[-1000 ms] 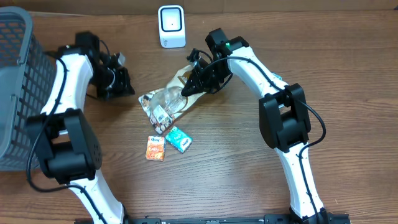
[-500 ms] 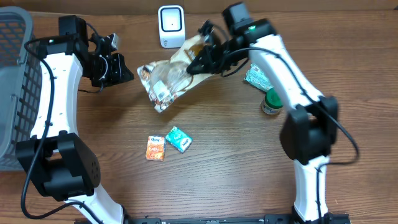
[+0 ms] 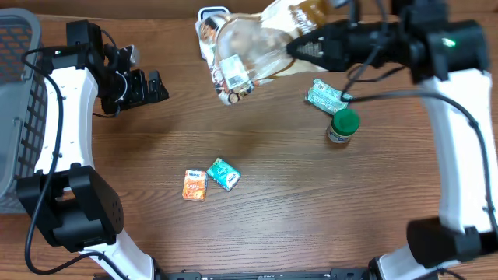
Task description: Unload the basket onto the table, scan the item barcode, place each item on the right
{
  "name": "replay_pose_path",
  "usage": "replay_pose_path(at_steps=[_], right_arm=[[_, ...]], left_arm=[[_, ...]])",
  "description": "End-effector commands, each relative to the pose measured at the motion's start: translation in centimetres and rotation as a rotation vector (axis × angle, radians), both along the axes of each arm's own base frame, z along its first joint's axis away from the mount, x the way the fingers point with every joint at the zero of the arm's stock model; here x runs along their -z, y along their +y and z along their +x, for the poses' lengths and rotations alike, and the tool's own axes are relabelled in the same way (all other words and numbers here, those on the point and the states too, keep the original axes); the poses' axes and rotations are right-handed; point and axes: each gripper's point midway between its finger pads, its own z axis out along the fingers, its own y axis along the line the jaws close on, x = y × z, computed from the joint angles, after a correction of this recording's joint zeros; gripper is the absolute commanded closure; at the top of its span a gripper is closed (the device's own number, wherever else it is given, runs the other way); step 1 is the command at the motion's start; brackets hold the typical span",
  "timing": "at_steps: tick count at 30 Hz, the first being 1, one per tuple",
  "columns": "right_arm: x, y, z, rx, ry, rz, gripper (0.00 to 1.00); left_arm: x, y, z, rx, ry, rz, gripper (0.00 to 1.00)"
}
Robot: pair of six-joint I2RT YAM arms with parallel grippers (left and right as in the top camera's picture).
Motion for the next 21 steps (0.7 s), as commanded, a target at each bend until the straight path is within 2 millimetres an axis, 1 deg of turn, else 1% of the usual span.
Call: replay_pose_path(at_steps=[1, 6, 8, 10, 13, 17, 21], right_arm=[[-3.3, -0.4, -2.1, 0.007, -0.027, 0.065, 0.86], [-5.9, -0.7, -2.9, 0.051, -0.034, 0.120, 0.86], [-6.6, -0.6, -2.7, 0.068, -0.020, 0.143, 0.86], [-6.8, -0.9, -1.9, 0.122, -0.002, 0.154, 0.86], [-6.6, -1.6, 0.0, 0.223, -0.045, 0.113, 0.83], [-5.4, -2.6, 3.6, 0.406, -0.125, 0.001, 0.82], [-3.5, -0.9, 7.3, 0.478, -0.268, -0.148, 0.83]], left_arm=[[-0.2, 3.1, -0.1, -0.034, 0.002, 0.171, 0.00], [0.0, 6.0, -0.6, -0.073, 0.033, 0.333, 0.01], [0.0, 6.5, -0.6, -0.079, 0.037, 0.359, 0.00], [0.0, 6.4, -0.6, -0.078, 0.037, 0.359, 0.00], [0.0, 6.4, -0.6, -0.076, 0.036, 0.359, 0.00], [0.0, 6.4, -0.6, -0.076, 0.036, 0.359, 0.00], [0.0, 6.3, -0.6, -0.076, 0.036, 0.359, 0.00]])
